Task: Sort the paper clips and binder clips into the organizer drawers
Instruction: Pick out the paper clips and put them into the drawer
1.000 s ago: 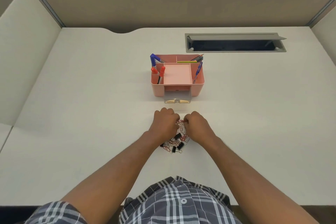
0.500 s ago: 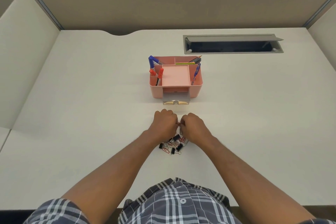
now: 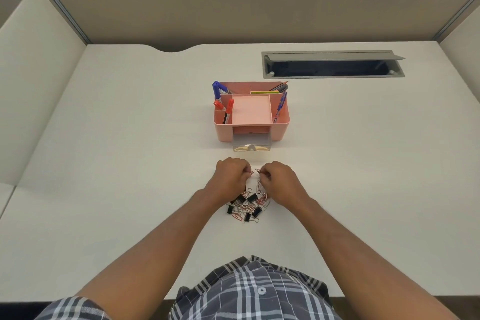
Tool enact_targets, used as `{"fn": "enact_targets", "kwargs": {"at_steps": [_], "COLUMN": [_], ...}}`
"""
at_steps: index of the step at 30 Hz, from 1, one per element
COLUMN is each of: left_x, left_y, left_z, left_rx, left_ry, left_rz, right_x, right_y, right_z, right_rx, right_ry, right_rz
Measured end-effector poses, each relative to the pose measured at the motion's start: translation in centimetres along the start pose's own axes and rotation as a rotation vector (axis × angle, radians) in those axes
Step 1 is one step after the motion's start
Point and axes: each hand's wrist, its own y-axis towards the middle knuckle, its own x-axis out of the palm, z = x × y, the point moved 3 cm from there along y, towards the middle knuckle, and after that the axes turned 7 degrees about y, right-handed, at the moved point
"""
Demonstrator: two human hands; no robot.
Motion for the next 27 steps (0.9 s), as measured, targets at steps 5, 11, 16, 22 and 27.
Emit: {"fn": "enact_targets", "kwargs": {"at_steps": [5,11,16,22,27], "left_x": [-1.2,-4.9,-6.7,-7.1,-6.3], "left_y": [-0.7,-0.3,2.4,2.8,1.8], "left_z": [0.0,1.1,1.5,2.3,1.8], "left_rx": [0.0,0.13,0.088,0.098,0.131], "left_ry": [-0.136,-0.155,-0.054,-0.01,-0.044], "left_rz": [0.114,0.449,0.475,0.491,0.534], "right_x": [-1.5,-5.1,-6.3,-5.9,-6.9], "right_y": [-0.2,1.2,3.9,5.1,3.8], "right_z": [-0.8,-3.7,-5.3,-5.4,-4.9], "right_rx": [0.003,-0.15,-0.167,-0.15,-0.179], "right_ry": [0.091,0.174,-0.059,-0.154,-0.013], "right_rz": [0.039,0.225,0.253,0.194,0.247]}}
